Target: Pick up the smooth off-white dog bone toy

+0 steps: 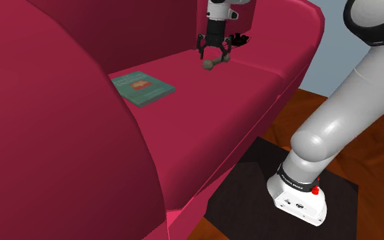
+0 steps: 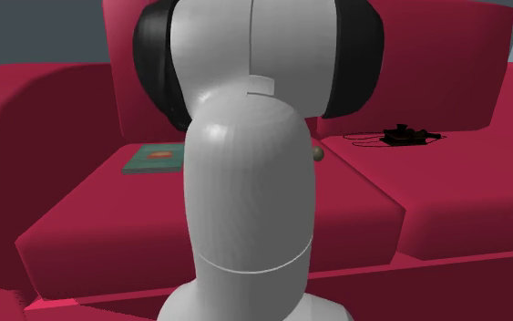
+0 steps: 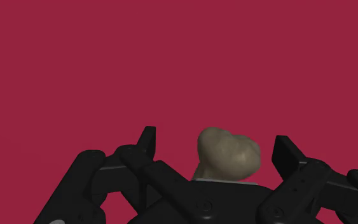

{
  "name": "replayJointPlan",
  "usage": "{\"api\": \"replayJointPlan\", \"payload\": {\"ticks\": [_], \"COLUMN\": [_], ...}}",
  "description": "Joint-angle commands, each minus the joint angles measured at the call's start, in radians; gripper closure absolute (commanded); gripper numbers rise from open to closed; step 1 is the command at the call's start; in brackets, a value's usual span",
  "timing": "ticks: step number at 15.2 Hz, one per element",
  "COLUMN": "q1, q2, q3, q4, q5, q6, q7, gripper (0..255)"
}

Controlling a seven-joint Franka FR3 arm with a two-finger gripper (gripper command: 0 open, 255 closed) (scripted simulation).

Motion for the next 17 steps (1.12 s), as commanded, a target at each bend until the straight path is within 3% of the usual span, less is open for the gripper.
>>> {"api": "replayJointPlan", "payload": {"ticks": [1, 7, 16, 17], "q1": [-0.023, -0.083, -0.083, -0.083], "q2": [0.036, 0.125, 0.121, 0.121], "q3": [-0.015, -0.068, -0.067, -0.067], "q4": [0.042, 0.154, 0.048, 0.046], "q5": [-0.004, -0.014, -0.013, -0.013], "q6": [0.005, 0.014, 0.117, 0.118], "q7": [0.076, 0.268, 0.263, 0.263], "gripper": [0, 0, 0, 255]}}
